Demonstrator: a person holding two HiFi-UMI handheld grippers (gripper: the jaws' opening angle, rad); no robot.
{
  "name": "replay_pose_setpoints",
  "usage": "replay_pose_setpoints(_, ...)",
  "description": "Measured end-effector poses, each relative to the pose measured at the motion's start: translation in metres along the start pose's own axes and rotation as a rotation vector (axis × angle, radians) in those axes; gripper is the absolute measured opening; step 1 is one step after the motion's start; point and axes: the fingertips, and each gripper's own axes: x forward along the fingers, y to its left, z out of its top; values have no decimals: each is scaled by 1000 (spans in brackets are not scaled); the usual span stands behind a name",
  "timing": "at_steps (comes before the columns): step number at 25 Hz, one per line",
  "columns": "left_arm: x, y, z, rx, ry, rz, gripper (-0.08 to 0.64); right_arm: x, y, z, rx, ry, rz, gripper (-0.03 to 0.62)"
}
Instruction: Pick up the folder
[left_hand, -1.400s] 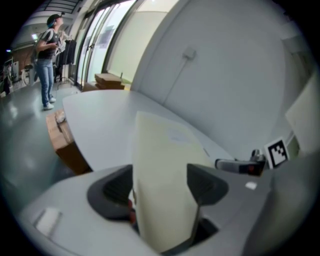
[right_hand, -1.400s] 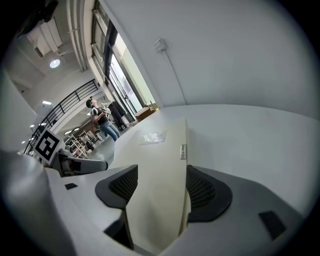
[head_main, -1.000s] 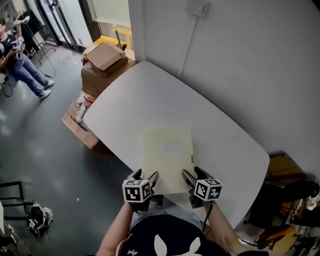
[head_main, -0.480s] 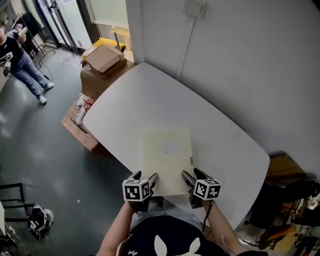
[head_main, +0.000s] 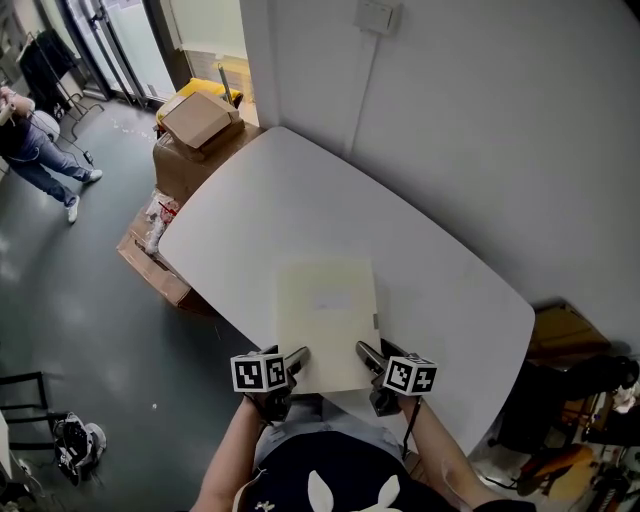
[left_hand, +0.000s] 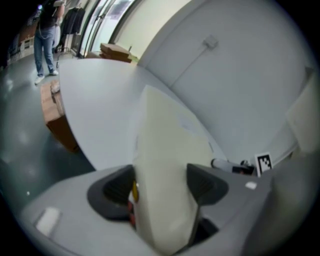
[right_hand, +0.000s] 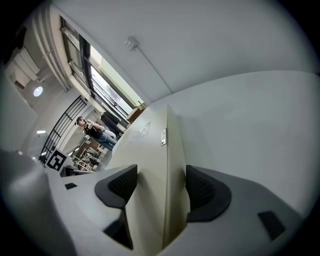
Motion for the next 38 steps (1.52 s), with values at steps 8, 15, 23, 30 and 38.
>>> replay_pose_setpoints(8,2,1,-1,6,-20,-3,325,2,-7,-5,126,-9,32,298)
replay_pose_setpoints(15,3,0,-2,0,-14,-12,327,3,-9,-7,155,-5,54,305)
replay_pose_setpoints(23,-3,-3,2,33,-45,-11,324,-3,-2,-6,135,-30,18,304)
replay_pose_setpoints(30,-11,-4,-2,46,-56,-10,322,-11,4,-14,139,-44,2,304)
replay_pose_setpoints(38,-23,-16,4,71,-98,-4,322,-25,12,-7,120,-75,7,304)
